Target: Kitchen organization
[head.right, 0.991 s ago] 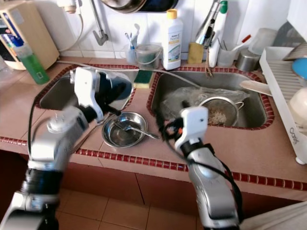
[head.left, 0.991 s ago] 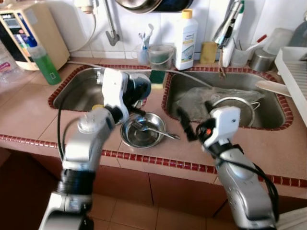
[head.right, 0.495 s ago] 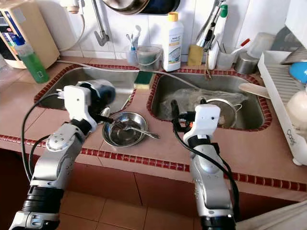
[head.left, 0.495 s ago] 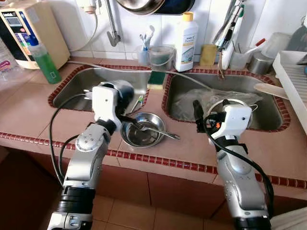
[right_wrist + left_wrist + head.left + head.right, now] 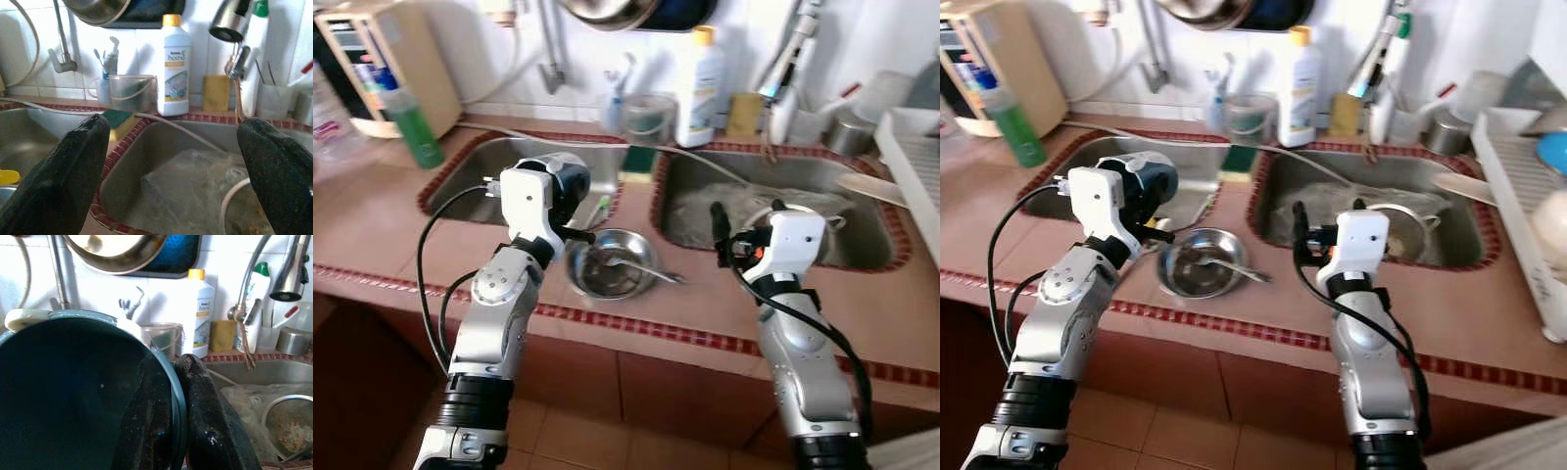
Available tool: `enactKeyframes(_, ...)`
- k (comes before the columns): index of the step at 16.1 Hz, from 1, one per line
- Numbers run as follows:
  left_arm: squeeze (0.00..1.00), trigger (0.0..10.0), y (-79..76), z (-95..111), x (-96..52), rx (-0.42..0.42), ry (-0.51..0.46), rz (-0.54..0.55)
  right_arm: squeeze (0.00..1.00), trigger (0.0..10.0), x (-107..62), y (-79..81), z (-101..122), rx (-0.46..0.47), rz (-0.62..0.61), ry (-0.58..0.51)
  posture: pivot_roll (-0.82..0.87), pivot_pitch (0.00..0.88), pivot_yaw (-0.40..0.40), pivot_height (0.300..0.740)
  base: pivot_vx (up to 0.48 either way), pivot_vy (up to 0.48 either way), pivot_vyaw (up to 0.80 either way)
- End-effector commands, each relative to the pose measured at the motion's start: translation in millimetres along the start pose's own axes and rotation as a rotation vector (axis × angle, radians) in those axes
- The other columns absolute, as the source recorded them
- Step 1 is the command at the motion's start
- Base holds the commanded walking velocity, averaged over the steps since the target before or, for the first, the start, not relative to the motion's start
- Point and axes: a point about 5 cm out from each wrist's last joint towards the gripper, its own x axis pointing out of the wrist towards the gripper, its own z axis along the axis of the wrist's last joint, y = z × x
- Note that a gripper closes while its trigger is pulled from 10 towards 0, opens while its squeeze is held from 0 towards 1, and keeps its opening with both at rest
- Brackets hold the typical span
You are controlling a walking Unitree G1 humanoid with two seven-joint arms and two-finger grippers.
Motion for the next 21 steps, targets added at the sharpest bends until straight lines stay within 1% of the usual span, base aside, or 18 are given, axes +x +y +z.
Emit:
enactKeyframes(1,0.0,10.0,4.2,2.6,-0.3,0.006,-0.011,0.003,0.0,10.0,2.8,6.3,1.6,0.004,0.015,-0.012,-0.16,0.003,0.04,0.736,0.0,0.36,0.0)
enactKeyframes(10,0.0,10.0,8.2,3.1,-1.2,0.016,0.002,0.008,0.0,10.0,6.5,13.6,0.9,-0.003,0.06,-0.017,-0.15,0.005,0.027,0.736,0.0,0.46,0.0)
enactKeyframes(14,0.0,10.0,5.5,2.9,-1.2,0.028,0.004,-0.015,0.0,10.0,7.1,14.4,0.4,-0.007,0.068,-0.017,-0.15,0.005,0.027,0.736,0.0,0.0,0.0)
enactKeyframes(15,0.0,10.0,4.7,4.0,-0.6,0.047,0.002,-0.034,0.0,10.0,7.1,14.9,0.5,-0.008,0.07,-0.017,-0.15,0.007,0.028,0.736,0.0,0.0,0.0)
enactKeyframes(21,0.0,10.0,3.6,5.4,-1.0,0.079,0.001,-0.073,0.0,10.0,6.0,17.1,-0.7,-0.014,0.085,-0.014,-0.15,0.009,0.029,0.736,0.0,0.0,0.0)
